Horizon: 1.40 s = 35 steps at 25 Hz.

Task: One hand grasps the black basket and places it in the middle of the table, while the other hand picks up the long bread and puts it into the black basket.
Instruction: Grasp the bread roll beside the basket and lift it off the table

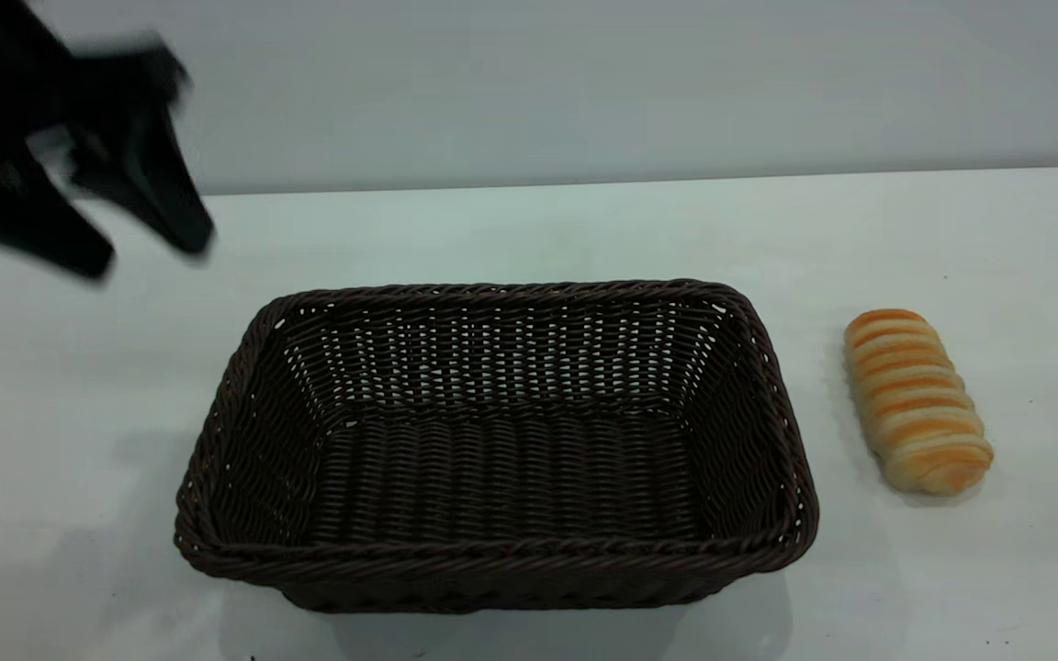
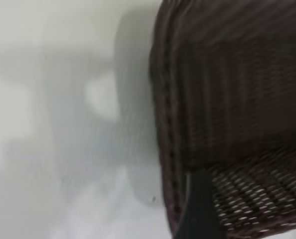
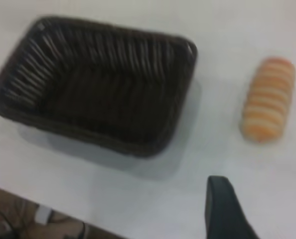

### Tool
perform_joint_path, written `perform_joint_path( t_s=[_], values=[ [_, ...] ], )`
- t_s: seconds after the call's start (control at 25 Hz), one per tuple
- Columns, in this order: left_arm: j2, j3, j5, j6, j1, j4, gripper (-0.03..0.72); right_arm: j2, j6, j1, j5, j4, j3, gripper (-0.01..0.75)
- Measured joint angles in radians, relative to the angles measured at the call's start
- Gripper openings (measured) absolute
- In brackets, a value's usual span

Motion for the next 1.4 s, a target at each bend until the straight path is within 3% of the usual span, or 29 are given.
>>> perform_joint_path(
  t_s=[0.32,0.8,1.12,1.4],
  values=[
    [-0.446,0.0,0.008,0.081,0.0,0.006,0.594,0.375,-0.222,0.0,-0.175,0.177,0.019,0.366],
    [-0.913,0.001,0.106,0.092,0.0,0.013,0.594,0.969,-0.749,0.0,-0.367,0.691,-0.07,0.366],
    [-1.058,0.001,0.199,0.093,0.0,0.024,0.594,1.21,-0.888,0.0,-0.475,0.773,-0.166,0.366],
    [-1.218,0.001,0.206,0.093,0.0,-0.017,0.594,1.394,-0.947,0.0,-0.525,0.779,-0.256,0.366]
  ],
)
